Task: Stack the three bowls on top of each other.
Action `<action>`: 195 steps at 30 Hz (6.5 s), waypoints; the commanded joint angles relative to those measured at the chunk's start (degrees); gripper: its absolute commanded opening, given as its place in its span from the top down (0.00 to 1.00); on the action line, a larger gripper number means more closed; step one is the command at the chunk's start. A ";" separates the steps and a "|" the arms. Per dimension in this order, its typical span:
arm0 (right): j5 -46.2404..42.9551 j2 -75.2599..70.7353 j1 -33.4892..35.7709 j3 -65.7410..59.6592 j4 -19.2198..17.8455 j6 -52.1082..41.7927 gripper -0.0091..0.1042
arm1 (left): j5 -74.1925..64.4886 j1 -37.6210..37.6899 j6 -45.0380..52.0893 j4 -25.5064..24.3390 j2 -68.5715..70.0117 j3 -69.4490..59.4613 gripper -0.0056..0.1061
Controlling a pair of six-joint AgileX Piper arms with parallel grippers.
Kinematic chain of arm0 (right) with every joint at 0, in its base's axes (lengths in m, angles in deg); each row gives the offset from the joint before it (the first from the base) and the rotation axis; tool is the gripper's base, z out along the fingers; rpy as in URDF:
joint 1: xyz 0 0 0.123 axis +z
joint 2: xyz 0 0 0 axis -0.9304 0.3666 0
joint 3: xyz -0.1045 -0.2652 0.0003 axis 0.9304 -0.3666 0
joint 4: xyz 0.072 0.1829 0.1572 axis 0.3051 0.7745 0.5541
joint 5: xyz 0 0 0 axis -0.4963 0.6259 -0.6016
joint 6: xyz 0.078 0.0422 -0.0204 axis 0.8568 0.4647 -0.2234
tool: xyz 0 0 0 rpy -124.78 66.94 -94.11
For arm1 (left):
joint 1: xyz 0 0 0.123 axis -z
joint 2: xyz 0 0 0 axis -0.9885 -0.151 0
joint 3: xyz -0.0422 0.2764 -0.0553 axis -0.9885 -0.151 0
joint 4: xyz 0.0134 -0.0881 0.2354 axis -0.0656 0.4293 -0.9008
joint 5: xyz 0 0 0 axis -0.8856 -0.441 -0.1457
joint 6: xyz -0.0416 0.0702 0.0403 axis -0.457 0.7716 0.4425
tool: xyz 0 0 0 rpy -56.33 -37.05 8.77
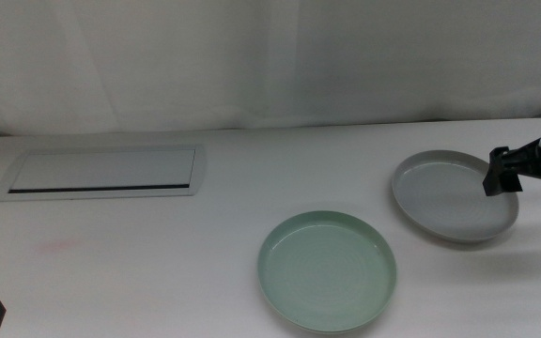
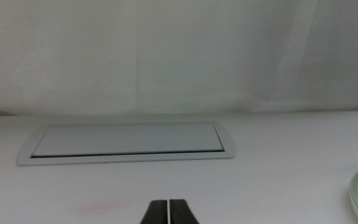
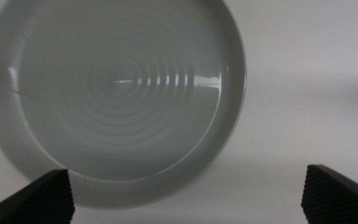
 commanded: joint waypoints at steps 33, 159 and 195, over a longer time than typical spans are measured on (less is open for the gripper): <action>-4.32 17.72 -0.04 6.75 -3.77 6.11 0.02 | 2.74 0.26 -0.24 0.34 0.22 -2.16 0.98; -7.76 7.76 25.64 -4.79 10.06 15.21 0.94 | 3.56 0.26 -0.24 0.34 0.22 -2.16 0.98; 8.93 6.68 25.64 10.63 6.53 11.95 0.01 | 3.56 0.26 -0.24 0.34 0.22 -2.16 0.98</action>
